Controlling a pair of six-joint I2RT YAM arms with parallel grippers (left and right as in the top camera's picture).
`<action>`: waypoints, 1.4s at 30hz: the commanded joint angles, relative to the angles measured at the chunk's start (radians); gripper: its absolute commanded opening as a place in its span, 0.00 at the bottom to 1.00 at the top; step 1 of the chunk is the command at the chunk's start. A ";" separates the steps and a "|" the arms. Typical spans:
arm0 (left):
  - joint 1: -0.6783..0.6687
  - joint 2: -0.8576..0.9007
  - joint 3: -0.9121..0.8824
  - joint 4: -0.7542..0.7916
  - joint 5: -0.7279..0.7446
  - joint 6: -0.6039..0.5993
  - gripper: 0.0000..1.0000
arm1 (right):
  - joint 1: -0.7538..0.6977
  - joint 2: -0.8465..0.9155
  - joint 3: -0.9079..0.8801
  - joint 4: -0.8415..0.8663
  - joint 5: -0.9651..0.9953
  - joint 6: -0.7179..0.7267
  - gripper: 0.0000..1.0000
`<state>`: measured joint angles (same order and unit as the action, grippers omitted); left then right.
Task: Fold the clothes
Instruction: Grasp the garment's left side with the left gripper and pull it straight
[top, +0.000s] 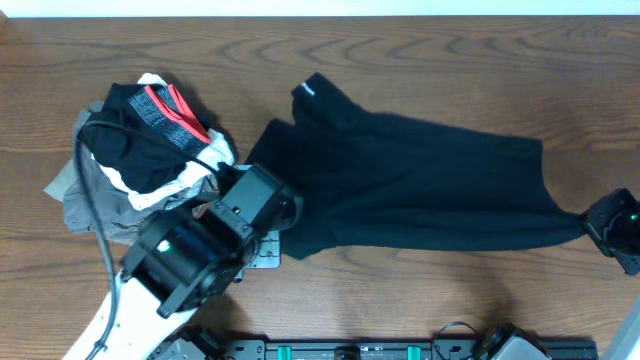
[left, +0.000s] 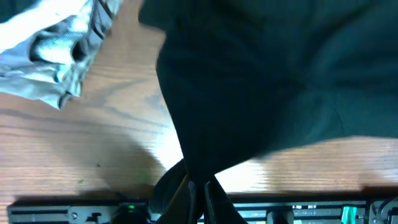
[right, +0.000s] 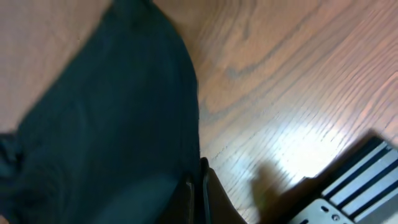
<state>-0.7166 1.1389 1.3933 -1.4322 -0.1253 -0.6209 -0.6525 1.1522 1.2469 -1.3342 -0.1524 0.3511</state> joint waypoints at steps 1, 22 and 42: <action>0.012 0.007 0.021 0.008 -0.055 0.066 0.06 | -0.008 0.000 0.017 0.023 0.029 -0.012 0.01; 0.122 0.479 0.021 0.313 -0.179 0.460 0.06 | 0.063 0.450 0.016 0.428 -0.178 0.051 0.02; 0.351 0.557 0.066 0.374 0.031 0.508 0.91 | 0.114 0.600 0.016 0.388 -0.082 0.040 0.44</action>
<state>-0.3614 1.7195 1.4315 -1.0134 -0.2394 -0.1249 -0.5293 1.7470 1.2488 -0.9176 -0.2874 0.4072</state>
